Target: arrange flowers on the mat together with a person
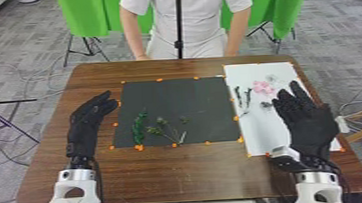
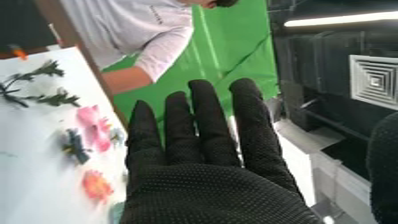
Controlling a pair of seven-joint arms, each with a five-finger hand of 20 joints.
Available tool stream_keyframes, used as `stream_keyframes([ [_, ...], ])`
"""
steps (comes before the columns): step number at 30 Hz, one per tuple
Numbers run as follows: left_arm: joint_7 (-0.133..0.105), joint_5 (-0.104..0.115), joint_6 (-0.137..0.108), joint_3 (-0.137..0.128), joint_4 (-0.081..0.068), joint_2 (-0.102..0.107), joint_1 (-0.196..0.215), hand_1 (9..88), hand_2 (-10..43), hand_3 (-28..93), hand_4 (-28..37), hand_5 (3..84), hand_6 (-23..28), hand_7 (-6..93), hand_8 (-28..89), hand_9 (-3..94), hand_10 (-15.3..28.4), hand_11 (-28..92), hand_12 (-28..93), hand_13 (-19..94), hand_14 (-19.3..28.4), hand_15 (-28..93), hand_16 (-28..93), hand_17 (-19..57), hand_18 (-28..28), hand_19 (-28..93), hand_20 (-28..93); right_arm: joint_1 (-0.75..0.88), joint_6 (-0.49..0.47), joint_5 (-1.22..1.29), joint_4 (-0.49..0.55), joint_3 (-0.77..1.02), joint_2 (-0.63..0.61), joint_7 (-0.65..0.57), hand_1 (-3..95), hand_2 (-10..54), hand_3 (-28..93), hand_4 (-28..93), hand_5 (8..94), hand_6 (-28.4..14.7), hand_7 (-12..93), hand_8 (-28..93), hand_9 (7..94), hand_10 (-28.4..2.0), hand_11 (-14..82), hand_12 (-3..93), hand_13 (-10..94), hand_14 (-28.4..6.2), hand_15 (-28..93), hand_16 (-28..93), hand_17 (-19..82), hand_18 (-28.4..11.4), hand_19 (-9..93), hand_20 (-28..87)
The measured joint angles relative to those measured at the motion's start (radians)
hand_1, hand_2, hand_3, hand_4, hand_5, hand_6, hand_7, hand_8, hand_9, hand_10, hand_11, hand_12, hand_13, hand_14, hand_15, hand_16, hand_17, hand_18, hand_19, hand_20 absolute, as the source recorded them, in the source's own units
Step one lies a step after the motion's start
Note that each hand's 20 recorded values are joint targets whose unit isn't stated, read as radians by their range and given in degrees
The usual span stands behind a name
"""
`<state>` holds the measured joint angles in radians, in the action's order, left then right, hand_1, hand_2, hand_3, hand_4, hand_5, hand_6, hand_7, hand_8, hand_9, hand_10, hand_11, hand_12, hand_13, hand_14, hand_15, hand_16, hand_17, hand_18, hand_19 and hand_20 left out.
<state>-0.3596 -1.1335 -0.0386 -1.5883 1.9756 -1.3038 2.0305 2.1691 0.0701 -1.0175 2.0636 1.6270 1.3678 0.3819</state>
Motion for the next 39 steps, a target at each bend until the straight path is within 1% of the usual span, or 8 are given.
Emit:
stream_keyframes([
  [15, -0.001, -0.001, 0.0, -0.003, -0.001, -0.004, 0.004, 27.4, -4.3, 67, -16.5, 49.8, 4.1, 14.4, -6, 49.2, 14.4, 19, 14, 42, 18.4, 16, 1, 11.3, 12.4, 8, 22, -0.022, 0.001, -0.041, -0.009, -0.006, -0.003, -0.016, -0.7, 5.2, 76, -20, 40.3, -0.7, 7, -8, 41.7, -13.6, 4.5, 9.5, 29, -9.1, 11, 4, 17, -11.2, 1, 21],
  [17, -0.002, -0.001, 0.0, -0.003, -0.001, -0.003, 0.004, 25.3, -1.6, 66, -18.2, 50.0, 4.2, 14.2, -6, 49.1, 14.5, 19, 13, 42, 18.5, 16, 1, 11.9, 12.4, 8, 22, -0.023, 0.0, -0.042, -0.01, -0.006, -0.004, -0.018, -0.6, 5.2, 76, -20, 40.5, -0.6, 7, -8, 41.9, -13.5, 4.6, 9.6, 29, -9.2, 11, 4, 17, -11.3, 1, 21],
  [19, -0.005, 0.003, 0.0, -0.003, -0.002, -0.003, 0.004, 22.9, 2.2, 67, -22.3, 50.3, 4.5, 13.4, -6, 49.2, 14.6, 19, 13, 42, 18.4, 15, 1, 12.4, 12.4, 8, 23, -0.023, 0.0, -0.043, -0.01, -0.006, -0.004, -0.02, -0.5, 5.2, 76, -20, 40.6, -0.6, 7, -8, 41.9, -13.5, 4.6, 9.7, 30, -9.2, 11, 4, 17, -11.4, 1, 21],
  [22, -0.01, 0.018, -0.002, 0.0, -0.003, -0.002, 0.003, 18.9, 8.2, 69, -27.3, 51.5, 5.4, 11.1, -6, 50.3, 15.1, 18, 13, 42, 18.4, 15, 1, 13.0, 12.2, 8, 23, -0.024, -0.002, -0.045, -0.01, -0.006, -0.004, -0.02, -0.3, 5.2, 76, -20, 41.2, -0.9, 7, -8, 42.2, -13.5, 4.7, 9.7, 30, -9.3, 12, 5, 17, -11.7, 1, 21],
  [26, -0.015, 0.037, -0.006, 0.0, -0.004, -0.001, 0.002, 15.8, 15.4, 67, -28.1, 52.9, 6.6, 9.5, -6, 52.2, 15.5, 18, 12, 43, 18.5, 15, 1, 13.4, 12.3, 8, 23, -0.023, -0.002, -0.045, -0.01, -0.006, -0.004, -0.023, -0.1, 5.3, 76, -19, 41.8, -1.4, 6, -8, 42.7, -13.5, 4.7, 9.9, 30, -9.3, 12, 5, 17, -11.8, 1, 21],
  [31, -0.021, 0.059, -0.016, 0.0, -0.004, -0.002, 0.003, 15.9, 22.4, 62, -28.2, 53.8, 6.9, 9.1, -6, 53.2, 15.6, 17, 12, 44, 18.7, 15, 1, 13.7, 12.3, 8, 23, -0.023, -0.001, -0.046, -0.008, -0.006, -0.006, -0.03, 0.3, 5.4, 76, -20, 42.3, -1.8, 6, -8, 43.1, -13.7, 4.8, 10.0, 30, -9.3, 12, 5, 17, -11.9, 1, 21],
  [35, -0.023, 0.071, -0.023, 0.0, -0.004, -0.002, 0.003, 15.4, 22.5, 61, -28.3, 53.7, 7.0, 9.1, -6, 53.3, 15.7, 17, 12, 44, 18.8, 16, 1, 13.8, 12.3, 8, 23, -0.023, -0.001, -0.048, -0.008, -0.007, -0.006, -0.034, 0.5, 5.5, 76, -19, 42.6, -1.8, 6, -8, 43.2, -13.7, 4.8, 10.0, 31, -9.4, 12, 5, 17, -11.9, 1, 21],
  [39, -0.025, 0.074, -0.03, -0.002, -0.004, -0.002, 0.004, 15.0, 20.6, 62, -28.3, 53.0, 6.4, 9.6, -6, 53.1, 15.6, 17, 13, 44, 18.7, 15, 0, 13.7, 12.4, 9, 23, -0.023, 0.0, -0.048, -0.008, -0.007, -0.006, -0.035, 0.6, 5.5, 76, -19, 42.8, -1.9, 6, -8, 43.5, -13.7, 4.9, 10.0, 31, -9.4, 12, 5, 17, -11.9, 1, 21],
])
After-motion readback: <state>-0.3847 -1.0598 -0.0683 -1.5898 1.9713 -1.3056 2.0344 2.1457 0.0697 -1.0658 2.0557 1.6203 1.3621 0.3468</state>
